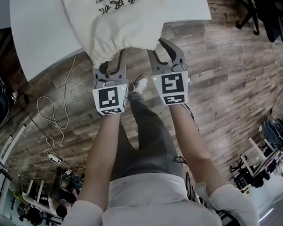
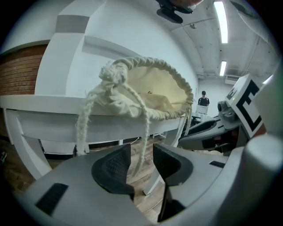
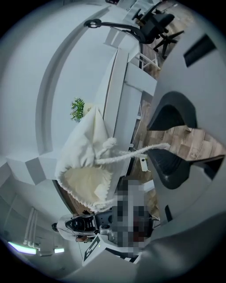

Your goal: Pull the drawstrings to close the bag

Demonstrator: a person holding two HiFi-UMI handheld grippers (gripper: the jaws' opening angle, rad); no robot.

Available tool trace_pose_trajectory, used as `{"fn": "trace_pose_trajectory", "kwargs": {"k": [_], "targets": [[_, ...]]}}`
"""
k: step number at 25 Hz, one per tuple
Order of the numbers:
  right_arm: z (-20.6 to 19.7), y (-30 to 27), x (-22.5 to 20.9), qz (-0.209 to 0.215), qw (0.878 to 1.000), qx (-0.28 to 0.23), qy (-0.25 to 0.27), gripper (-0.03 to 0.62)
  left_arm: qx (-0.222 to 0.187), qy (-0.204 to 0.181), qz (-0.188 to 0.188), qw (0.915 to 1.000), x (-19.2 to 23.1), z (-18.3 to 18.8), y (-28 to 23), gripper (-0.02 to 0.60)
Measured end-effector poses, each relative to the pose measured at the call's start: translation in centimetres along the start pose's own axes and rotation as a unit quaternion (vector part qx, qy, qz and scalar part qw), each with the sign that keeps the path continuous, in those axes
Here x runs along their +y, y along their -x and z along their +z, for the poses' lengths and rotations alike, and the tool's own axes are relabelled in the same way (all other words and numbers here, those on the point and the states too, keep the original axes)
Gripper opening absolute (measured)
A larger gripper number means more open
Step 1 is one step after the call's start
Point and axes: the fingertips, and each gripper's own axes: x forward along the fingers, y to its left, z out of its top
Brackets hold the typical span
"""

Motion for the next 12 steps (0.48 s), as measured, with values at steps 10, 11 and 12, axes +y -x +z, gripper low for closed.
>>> {"fn": "trace_pose_trajectory", "kwargs": {"k": [10,11,12], "targets": [[0.9,-0.1,-2.9,-0.064,0.997,-0.046,-0.027,0.073,-0.035,0.062,-0.105,0.9919,-2.8,2.8,2.9,0.017],[1.0,-0.1,-3.1,-0.068,0.996,-0.050,-0.034,0.065,-0.039,0.069,-0.115,0.9902,-3.1,3.2,3.8,0.017],[1.1,0.1,-3.4,-0.071,0.995,-0.054,-0.040,0.054,-0.043,0.078,-0.124,0.9883,-3.4,3.6,4.7,0.017]]}}
